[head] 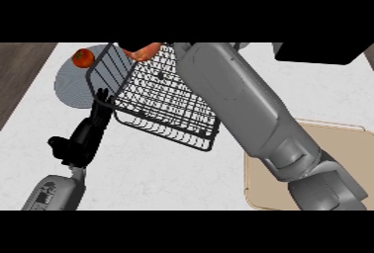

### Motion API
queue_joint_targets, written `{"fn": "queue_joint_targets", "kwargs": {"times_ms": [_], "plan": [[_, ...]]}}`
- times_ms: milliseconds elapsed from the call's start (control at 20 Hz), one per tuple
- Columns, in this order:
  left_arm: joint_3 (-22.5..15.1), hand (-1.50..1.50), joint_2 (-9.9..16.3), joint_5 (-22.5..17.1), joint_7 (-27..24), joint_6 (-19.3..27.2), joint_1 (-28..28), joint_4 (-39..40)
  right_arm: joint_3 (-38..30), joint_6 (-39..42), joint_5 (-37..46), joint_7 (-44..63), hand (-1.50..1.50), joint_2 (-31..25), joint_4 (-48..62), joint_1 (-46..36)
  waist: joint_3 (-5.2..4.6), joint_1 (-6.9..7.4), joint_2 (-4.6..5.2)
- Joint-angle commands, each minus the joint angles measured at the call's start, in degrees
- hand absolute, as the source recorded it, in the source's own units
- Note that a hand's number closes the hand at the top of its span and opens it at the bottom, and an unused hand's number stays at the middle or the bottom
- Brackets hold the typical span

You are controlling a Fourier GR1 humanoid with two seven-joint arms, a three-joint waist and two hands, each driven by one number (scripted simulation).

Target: Pick the squash from the tray and place it in the tiered basket

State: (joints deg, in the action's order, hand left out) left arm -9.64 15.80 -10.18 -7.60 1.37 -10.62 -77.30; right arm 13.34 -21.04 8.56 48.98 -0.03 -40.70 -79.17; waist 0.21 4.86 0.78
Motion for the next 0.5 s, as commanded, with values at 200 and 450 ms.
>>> {"fn": "queue_joint_targets", "kwargs": {"times_ms": [200, 450], "plan": [[-2.6, 0.0, -2.5, 0.1, 0.6, -3.0, -1.2, 3.5, 1.6, -10.1, -12.0, -1.6, -1.5, 0.0, 1.8, -1.9, -0.34, -1.36, 0.06], [-2.0, 0.0, -2.1, 0.6, 1.6, -1.4, 2.7, 0.6, 0.6, -19.2, -3.8, -3.4, -1.5, -0.5, 6.5, -5.1, -0.3, -3.29, -0.42]]}}
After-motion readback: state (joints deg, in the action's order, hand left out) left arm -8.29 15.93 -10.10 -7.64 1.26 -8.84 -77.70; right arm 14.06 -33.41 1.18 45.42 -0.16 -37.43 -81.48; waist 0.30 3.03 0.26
